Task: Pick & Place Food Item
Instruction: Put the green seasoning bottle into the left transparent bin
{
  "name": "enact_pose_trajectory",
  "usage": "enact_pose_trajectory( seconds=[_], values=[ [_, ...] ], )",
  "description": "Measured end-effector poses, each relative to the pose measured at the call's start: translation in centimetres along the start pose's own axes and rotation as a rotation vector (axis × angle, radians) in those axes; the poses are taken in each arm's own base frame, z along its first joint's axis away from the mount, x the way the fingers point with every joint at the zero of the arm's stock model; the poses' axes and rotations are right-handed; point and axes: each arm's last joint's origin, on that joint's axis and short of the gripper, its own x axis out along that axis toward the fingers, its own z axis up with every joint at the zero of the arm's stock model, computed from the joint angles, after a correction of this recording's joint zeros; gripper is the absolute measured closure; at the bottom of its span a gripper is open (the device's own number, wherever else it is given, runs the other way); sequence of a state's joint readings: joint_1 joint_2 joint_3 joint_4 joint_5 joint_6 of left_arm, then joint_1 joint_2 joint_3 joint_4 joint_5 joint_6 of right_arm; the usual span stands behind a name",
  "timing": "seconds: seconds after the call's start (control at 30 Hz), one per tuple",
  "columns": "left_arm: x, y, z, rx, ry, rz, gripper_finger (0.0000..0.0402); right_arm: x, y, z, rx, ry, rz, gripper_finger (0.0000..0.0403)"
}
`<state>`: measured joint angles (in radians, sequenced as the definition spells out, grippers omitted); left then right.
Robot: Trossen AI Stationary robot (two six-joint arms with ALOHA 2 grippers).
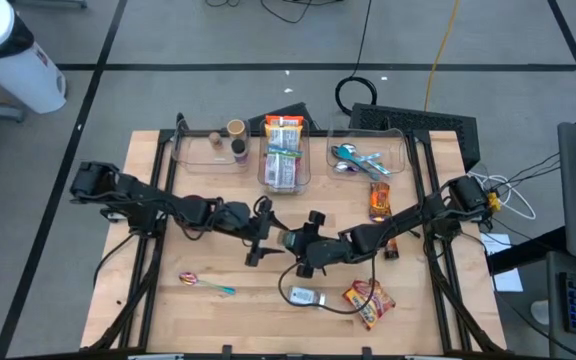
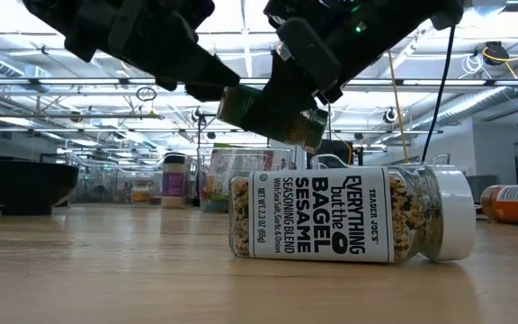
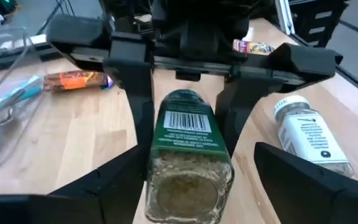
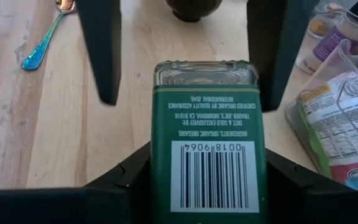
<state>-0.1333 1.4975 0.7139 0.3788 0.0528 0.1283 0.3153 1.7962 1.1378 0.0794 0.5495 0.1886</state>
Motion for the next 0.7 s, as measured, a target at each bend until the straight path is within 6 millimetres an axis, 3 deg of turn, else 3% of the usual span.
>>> enact_pose_trajectory(
  seconds=[0.27, 0.57, 0.7],
  values=[
    [0.43, 0.02, -0.49, 0.018, 0.021, 0.0, 0.0091, -0.01, 0.05, 0.2, -0.003, -0.019, 0.004, 0.0214],
    [0.42, 0.16, -0.27, 0.037, 0.004, 0.049, 0.0197, 0.0, 0.04, 0.16, -0.005, -0.016, 0.004, 0.0214],
    [0.42, 0.17, -0.21, 0.047, -0.002, 0.049, 0.0198, 0.0, 0.03, 0.17, -0.006, -0.016, 0.003, 0.0206]
  ],
)
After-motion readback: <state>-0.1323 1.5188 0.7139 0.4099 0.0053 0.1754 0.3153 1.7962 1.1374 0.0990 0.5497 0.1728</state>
